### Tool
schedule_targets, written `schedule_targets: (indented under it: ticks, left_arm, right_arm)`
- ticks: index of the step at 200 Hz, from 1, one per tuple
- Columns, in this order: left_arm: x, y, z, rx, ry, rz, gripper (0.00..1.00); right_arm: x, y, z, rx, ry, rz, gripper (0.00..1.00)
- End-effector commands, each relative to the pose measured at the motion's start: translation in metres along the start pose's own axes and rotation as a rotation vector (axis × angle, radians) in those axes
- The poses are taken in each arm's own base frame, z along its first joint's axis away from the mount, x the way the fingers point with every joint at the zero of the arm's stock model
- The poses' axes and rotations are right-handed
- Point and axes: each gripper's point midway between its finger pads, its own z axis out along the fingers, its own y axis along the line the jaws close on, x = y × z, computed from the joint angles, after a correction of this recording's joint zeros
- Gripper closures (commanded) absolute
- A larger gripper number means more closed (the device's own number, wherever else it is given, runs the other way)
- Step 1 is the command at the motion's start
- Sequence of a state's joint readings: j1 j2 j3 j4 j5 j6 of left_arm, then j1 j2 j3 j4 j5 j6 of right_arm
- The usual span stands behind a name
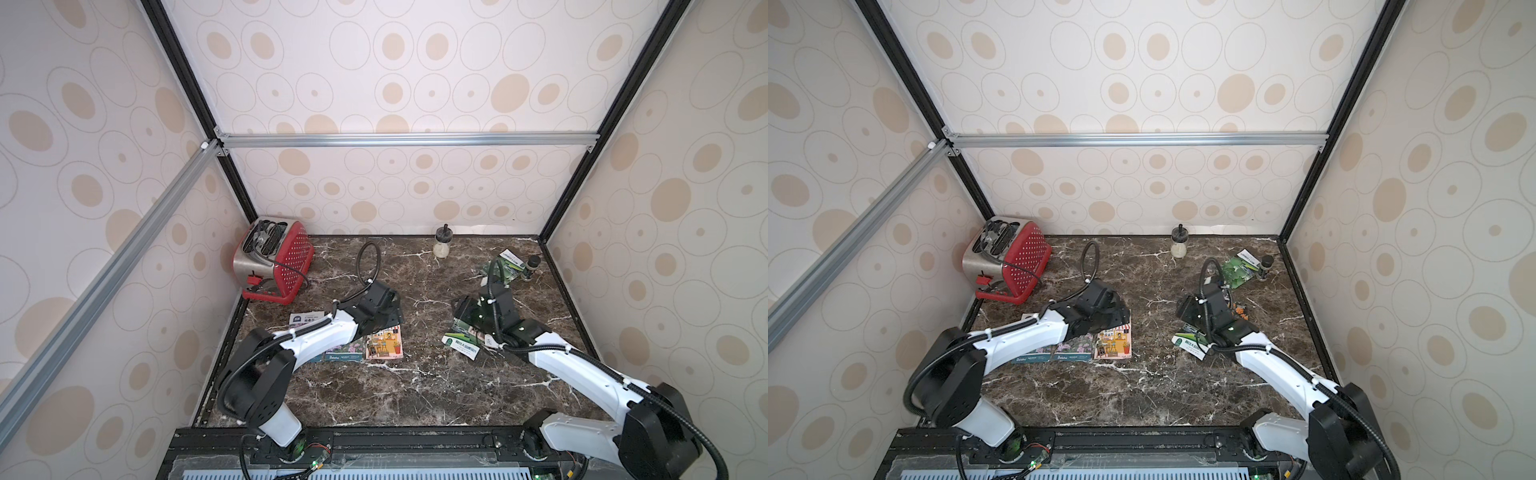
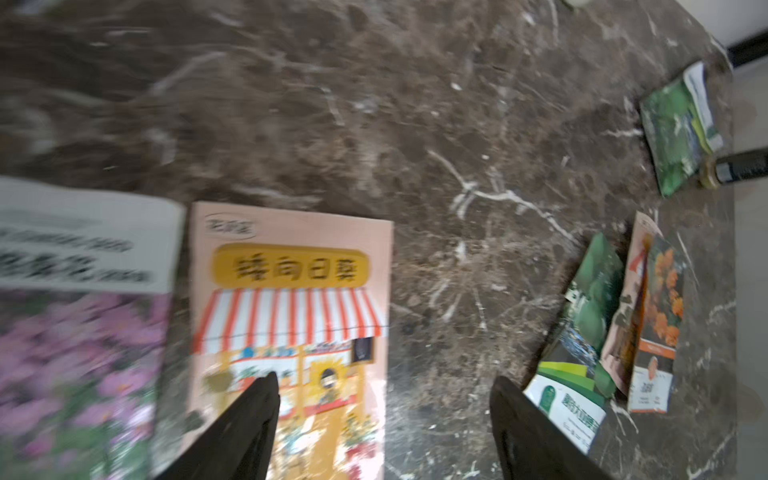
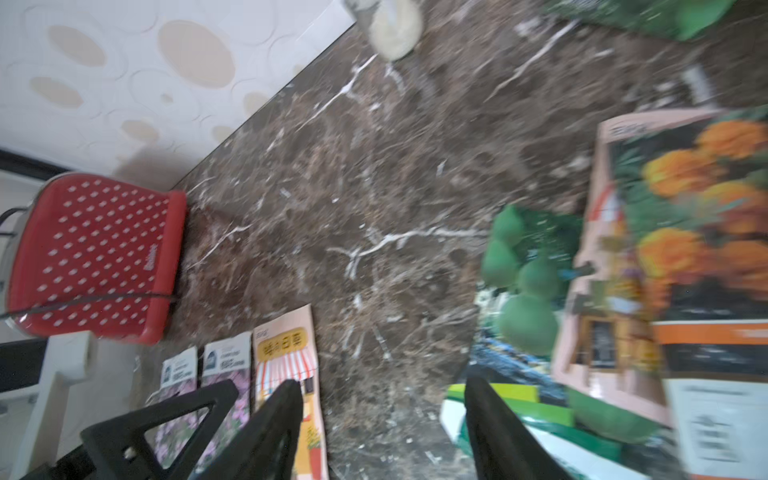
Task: Arrange the seed packets in a row
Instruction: Pick up the seed packet from the center of the board.
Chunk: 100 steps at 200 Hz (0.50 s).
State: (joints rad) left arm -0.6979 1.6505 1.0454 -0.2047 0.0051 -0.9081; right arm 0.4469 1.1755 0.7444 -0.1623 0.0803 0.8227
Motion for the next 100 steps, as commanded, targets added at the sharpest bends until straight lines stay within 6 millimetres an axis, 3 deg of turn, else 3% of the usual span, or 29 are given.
schedule_targets:
  ticks: [1,40,71,100]
  left_arm:
    - [0.002,-0.066,0.02,0.194,0.033,0.156,0.19]
    - [0.017,-0.143,0.048,0.405,0.064,0.292,0.2]
    - [0.024,-0.174,0.065,0.52,0.076,0.299,0.21]
    - [0.03,-0.201,0.074,0.615,0.085,0.32,0.21]
  right_arm:
    - [0.011,-0.041,-0.006,0.129,0.117,-0.074,0.33]
    - [-0.011,-0.09,0.007,0.211,0.148,0.036,0.32]
    - [-0.028,-0.114,0.019,0.267,0.153,0.057,0.32]
    - [-0.03,-0.131,0.037,0.306,0.207,0.067,0.32]
